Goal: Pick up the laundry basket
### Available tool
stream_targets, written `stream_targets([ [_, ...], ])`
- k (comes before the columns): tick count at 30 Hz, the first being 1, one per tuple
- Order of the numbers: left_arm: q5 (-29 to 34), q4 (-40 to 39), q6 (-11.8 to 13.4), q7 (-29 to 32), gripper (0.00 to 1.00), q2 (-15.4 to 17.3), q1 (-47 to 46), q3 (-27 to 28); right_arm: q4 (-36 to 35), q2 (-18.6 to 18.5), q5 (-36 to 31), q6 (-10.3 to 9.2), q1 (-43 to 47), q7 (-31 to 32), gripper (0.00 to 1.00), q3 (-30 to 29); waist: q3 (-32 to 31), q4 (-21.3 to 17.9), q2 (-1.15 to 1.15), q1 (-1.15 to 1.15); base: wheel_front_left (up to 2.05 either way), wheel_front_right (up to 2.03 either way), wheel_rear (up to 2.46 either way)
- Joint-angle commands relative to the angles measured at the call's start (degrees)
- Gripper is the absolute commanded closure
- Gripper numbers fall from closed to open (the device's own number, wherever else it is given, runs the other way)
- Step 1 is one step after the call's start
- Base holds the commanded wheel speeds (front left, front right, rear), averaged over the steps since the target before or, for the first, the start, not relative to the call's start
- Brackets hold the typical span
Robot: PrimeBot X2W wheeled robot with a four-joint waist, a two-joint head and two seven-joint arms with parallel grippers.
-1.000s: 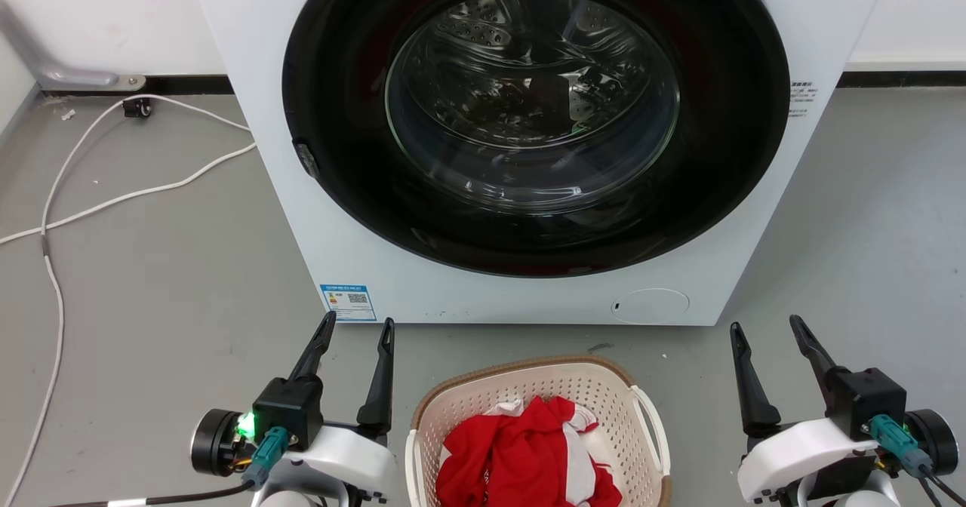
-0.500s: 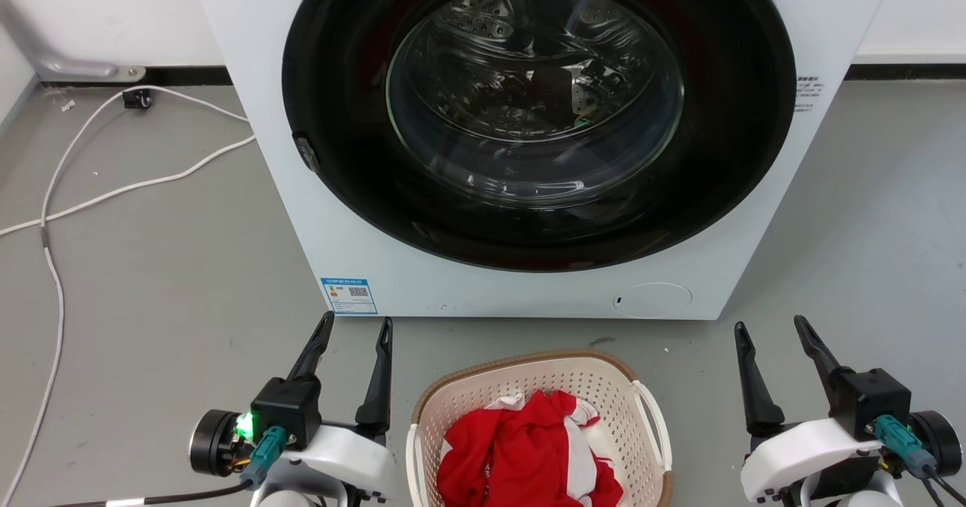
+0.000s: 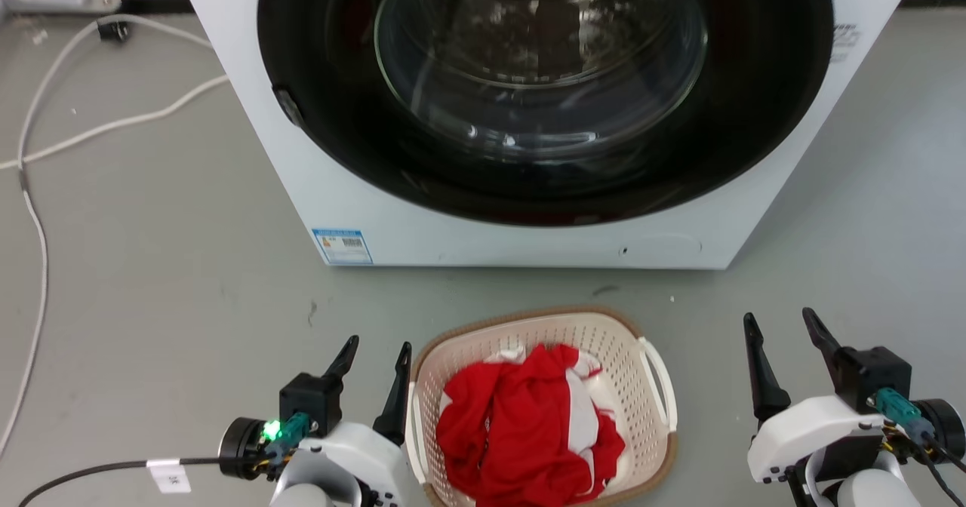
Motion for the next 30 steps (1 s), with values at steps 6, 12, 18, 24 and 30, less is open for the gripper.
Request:
stream_targets([
  [6,-2.6,8.39,-0.93,-0.15,0.0,-0.01,-6.02,-0.76,6.18,0.15,-0.51,-0.02,-4.5,1.16,0.0,-0.42,8.87,0.41,0.0,0.0,0.0,0.0,0.0],
  [12,-5.32,18.13,-1.49,-0.14,0.0,-0.02,-12.74,-1.83,14.52,-0.64,0.63,-0.02,-10.44,2.54,0.0,1.23,16.06,0.71,0.0,0.0,0.0,0.0,0.0],
  [18,-9.11,27.37,-1.61,0.49,0.0,0.0,-20.07,-5.62,23.36,-1.92,2.75,-0.02,-17.86,2.38,0.0,3.75,22.57,0.56,0.0,0.0,0.0,0.0,0.0],
  [24,-15.22,33.07,-1.57,3.77,0.0,1.39,-25.7,-10.37,32.56,-2.62,4.37,-0.02,-25.59,1.6,0.0,6.66,27.83,-0.11,0.0,0.0,0.0,0.0,0.0],
  [30,-20.77,35.27,-1.58,7.45,0.0,3.28,-29.76,-14.88,41.09,-2.58,6.6,-0.02,-32.61,0.15,0.0,9.52,32.2,-0.74,0.0,0.0,0.0,0.0,0.0],
])
